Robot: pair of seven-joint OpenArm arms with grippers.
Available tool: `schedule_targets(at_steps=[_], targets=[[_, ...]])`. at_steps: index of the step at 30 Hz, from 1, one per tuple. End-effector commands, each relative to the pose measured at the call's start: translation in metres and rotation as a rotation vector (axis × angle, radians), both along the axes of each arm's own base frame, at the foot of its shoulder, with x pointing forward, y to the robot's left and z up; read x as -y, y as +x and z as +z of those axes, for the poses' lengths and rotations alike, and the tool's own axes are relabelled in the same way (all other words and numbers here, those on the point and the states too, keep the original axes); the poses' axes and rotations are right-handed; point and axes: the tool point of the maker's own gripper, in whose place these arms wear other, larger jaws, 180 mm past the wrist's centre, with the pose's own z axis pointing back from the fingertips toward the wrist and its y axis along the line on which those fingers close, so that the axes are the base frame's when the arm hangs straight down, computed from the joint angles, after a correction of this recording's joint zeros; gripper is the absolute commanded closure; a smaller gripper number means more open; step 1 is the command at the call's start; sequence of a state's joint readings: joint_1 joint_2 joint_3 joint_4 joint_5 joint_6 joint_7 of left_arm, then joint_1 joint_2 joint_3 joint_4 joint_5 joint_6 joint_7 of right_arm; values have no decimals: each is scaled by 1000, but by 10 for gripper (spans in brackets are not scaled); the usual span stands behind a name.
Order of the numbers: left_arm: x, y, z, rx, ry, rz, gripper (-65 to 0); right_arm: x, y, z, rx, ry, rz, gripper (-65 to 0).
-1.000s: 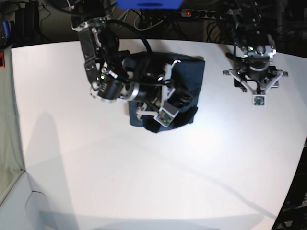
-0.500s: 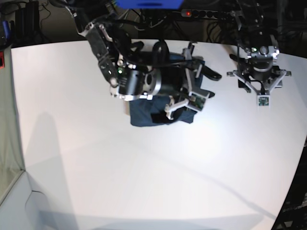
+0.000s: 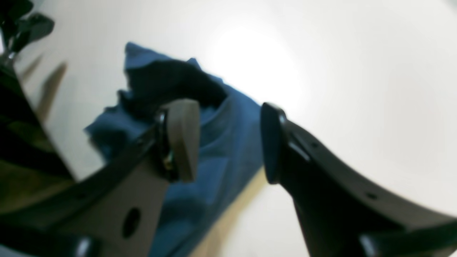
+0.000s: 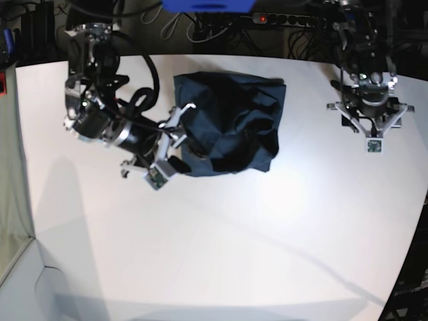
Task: Layout the t-shirt on the table in an organized manner, then fold the t-shirt properly
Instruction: 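Release the shirt with the right gripper and raise it, then press and tuck the folded bundle edges with the right gripper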
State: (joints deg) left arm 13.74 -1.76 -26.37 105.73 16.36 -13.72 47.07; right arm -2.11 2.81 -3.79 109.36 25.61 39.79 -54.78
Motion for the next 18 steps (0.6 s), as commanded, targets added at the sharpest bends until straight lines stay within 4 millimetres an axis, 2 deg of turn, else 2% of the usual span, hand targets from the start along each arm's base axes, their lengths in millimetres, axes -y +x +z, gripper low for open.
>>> schedule_targets(at_steps=[1, 3, 5, 7, 9, 11, 15, 18], targets=[[-2, 6, 9, 32, 14, -1, -334, -7, -4, 8, 19, 39, 15, -215], [-1, 6, 10, 36, 11, 0, -334, -19, -18, -1, -15, 43, 52, -173], [-1, 6, 10, 36, 11, 0, -334, -42, -37, -13, -63, 50, 126, -140], [0, 12, 14, 50, 10, -2, -334, -65, -58, -27, -111, 42, 222, -121], [-2, 13, 15, 52, 14, -1, -334, -79, -81, -41, -146, 4, 326, -110], [-2, 14, 16, 53, 15, -1, -334, -90, -95, -41, -134, -20, 412, -106], [-2, 16, 17, 58, 15, -1, -334, -95, -118, -39, -86, -84, 556, -106], [-2, 16, 20, 65, 18, -2, -335, -91, -118, -33, -51, -105, 578, -106]])
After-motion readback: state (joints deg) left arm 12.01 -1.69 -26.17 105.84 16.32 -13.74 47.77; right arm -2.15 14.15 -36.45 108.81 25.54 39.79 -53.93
